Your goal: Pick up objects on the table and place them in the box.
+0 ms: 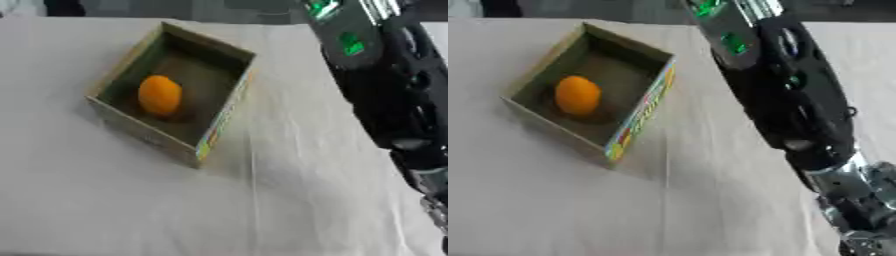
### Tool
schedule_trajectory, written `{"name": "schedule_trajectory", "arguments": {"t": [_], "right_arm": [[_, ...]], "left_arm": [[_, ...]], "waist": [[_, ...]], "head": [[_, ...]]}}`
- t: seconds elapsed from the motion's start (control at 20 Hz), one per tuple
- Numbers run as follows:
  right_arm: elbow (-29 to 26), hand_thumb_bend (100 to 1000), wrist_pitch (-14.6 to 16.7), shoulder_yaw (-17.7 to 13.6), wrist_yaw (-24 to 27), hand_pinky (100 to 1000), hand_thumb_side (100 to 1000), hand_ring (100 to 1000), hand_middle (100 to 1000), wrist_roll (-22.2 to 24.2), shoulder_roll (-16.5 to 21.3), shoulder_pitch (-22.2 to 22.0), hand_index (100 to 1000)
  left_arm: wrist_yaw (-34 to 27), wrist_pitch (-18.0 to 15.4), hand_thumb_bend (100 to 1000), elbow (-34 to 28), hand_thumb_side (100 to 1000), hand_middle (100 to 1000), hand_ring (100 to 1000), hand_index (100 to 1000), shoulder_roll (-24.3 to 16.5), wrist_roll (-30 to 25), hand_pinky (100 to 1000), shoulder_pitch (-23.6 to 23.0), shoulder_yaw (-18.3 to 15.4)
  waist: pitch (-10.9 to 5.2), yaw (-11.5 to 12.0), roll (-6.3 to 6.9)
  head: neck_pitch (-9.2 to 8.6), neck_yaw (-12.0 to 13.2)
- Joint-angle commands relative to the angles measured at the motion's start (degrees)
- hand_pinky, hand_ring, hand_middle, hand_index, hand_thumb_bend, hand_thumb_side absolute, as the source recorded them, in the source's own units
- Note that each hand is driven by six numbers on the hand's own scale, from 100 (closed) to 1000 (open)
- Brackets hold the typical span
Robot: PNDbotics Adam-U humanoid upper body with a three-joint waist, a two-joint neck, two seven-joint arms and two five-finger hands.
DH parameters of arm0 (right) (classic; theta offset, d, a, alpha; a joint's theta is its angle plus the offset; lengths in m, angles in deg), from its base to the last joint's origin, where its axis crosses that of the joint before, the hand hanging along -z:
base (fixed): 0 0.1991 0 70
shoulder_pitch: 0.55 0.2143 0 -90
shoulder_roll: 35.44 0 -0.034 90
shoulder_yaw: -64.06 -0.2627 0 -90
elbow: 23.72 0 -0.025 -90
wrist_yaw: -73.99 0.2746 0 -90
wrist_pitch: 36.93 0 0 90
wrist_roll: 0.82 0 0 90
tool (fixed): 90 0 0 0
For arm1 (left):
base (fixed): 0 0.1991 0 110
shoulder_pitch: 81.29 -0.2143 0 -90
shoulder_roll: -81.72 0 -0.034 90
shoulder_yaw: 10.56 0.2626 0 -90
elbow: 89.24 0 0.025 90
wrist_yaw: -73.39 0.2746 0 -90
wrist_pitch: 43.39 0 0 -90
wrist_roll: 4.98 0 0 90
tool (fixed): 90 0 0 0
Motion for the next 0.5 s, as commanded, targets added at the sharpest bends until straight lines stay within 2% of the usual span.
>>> {"name": "schedule_trajectory", "arguments": {"t": [0.05,0.25,0.5], "right_arm": [[-7.24,100,-3.76,-3.26,8.64,843,890,905,827,-8.56,4.26,-0.84,886],[-13.72,100,-6.98,-5.57,19.29,819,900,885,809,-20.48,8.29,-4.64,879],[-20.3,100,-7.91,-8.06,27.48,792,893,866,797,-31.19,13.24,-10.47,870]], "left_arm": [[0.27,0.02,100,-0.93,922,749,779,900,-1.42,0.32,793,0.24,-0.9],[0.42,0.13,100,-0.93,923,749,778,900,-1.6,0.5,793,-0.35,-1.09],[0.68,0.3,100,-0.93,925,748,777,899,-1.74,0.73,793,-1.04,-1.3]], "waist": [[-1.56,-0.32,0.4],[-1.74,-1.24,0.82],[-1.6,-2.24,1.25]], "head": [[0.34,-0.88],[0.19,-0.83],[-0.28,0.03]]}}
